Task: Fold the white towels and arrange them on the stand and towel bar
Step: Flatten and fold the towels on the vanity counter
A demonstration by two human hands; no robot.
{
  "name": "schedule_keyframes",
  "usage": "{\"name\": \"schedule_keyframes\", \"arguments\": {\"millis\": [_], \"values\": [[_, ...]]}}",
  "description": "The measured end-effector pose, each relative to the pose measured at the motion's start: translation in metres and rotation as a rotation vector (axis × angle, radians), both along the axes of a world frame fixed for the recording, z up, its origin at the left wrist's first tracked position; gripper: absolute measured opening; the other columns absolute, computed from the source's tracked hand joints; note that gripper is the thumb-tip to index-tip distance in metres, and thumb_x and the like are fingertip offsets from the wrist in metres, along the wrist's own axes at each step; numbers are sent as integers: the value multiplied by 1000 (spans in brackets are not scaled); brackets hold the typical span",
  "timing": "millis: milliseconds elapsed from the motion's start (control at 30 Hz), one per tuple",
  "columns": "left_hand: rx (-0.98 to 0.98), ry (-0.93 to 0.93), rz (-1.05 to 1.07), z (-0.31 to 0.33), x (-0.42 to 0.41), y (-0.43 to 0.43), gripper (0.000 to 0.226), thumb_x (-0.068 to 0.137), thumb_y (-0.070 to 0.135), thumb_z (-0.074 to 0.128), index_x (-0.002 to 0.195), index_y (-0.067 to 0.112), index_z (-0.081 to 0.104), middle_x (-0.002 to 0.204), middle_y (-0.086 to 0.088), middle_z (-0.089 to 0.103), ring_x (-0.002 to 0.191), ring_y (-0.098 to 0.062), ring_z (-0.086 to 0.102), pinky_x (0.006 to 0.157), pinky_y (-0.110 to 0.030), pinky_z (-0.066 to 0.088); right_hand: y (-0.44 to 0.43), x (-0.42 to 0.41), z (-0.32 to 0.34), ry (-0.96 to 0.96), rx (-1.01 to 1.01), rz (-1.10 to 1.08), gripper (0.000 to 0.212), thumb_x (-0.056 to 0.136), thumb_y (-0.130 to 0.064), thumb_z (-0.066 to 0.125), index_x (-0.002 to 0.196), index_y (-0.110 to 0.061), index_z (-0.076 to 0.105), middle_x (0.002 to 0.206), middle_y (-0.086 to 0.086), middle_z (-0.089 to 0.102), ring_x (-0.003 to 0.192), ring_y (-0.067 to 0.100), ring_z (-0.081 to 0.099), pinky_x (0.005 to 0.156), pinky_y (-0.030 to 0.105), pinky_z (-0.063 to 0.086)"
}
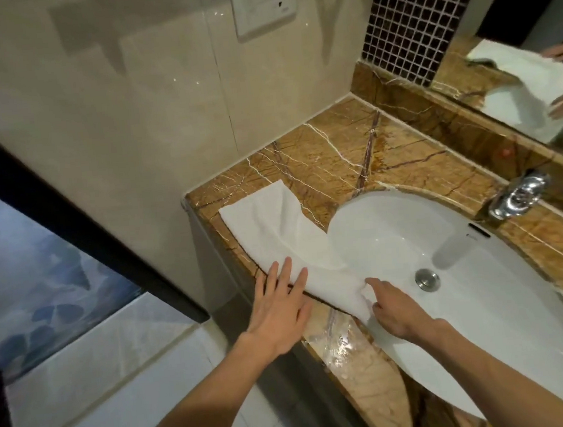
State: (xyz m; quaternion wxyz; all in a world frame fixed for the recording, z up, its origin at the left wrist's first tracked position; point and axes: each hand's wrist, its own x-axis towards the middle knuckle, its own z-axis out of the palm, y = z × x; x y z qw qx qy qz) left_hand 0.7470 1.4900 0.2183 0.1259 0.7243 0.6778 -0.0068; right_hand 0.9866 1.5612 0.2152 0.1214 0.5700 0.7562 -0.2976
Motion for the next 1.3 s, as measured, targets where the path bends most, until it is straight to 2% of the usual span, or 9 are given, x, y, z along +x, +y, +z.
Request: {"name": "schedule_keyframes", "arguments": {"millis": [100,267,467,767,867,933,1033,1200,1300], "values": [[-6,-31,60,-1,16,-8,60,97,46,19,151,25,4,159,-13,-8,146,-31,-10,115,-46,-9,-7,13,-14,-34,-122,-55,63,92,-13,46,149,-7,21,150,14,36,134,28,39,108,30,32],[-29,-50,127,-1,36,-19,60,98,41,25,152,25,2,157,-19,-14,145,-32,-14,113,-44,-12,-19,28,-29,-43,-179,-33,52,88,-22,53,138,-17,42,135,9,51,120,25,52,94,27,41],[-52,-45,144,3,48,-24,59,100,40,25,152,26,2,157,-20,-14,145,-31,-14,115,-46,-8,-19,39,-33,-71,43,98,20,96,-26,43,108,-17,56,111,3,64,100,25,60,77,32,42],[-56,-108,204,14,68,-39,62,99,39,29,152,24,-1,157,-17,-14,146,-30,-12,117,-46,-5,-22,48,18,207,219,76,19,95,-24,37,80,-13,42,63,2,51,61,26,51,55,37,34],[-22,-350,274,18,84,-51,55,99,35,34,150,25,17,158,-10,0,146,-28,4,119,-49,10,-29,40,38,266,261,83,20,92,-23,39,73,-16,38,58,2,50,57,27,50,55,40,37],[9,-565,342,21,97,-58,44,99,31,37,142,22,35,149,-2,21,133,-15,27,116,-39,24,-33,32,50,307,264,73,23,90,-24,41,68,-18,36,57,3,49,56,27,49,56,41,38],[-72,-809,409,25,114,-68,35,100,32,39,132,21,47,133,5,36,115,-2,40,107,-27,35,-36,20,70,372,253,57,28,88,-25,45,63,-17,36,56,3,46,58,26,48,56,38,37],[-166,-1240,601,32,132,-81,21,98,40,42,106,32,59,109,5,60,103,-8,60,83,-22,51,-53,0,95,395,186,29,31,86,-25,48,57,-20,39,56,-1,47,58,19,45,56,32,34],[-193,-1499,797,36,137,-88,25,98,35,47,111,19,61,110,-7,67,103,-19,64,90,-37,54,-66,-6,101,379,123,-3,22,87,-23,49,65,-20,51,67,-1,55,69,21,51,57,30,35]]}}
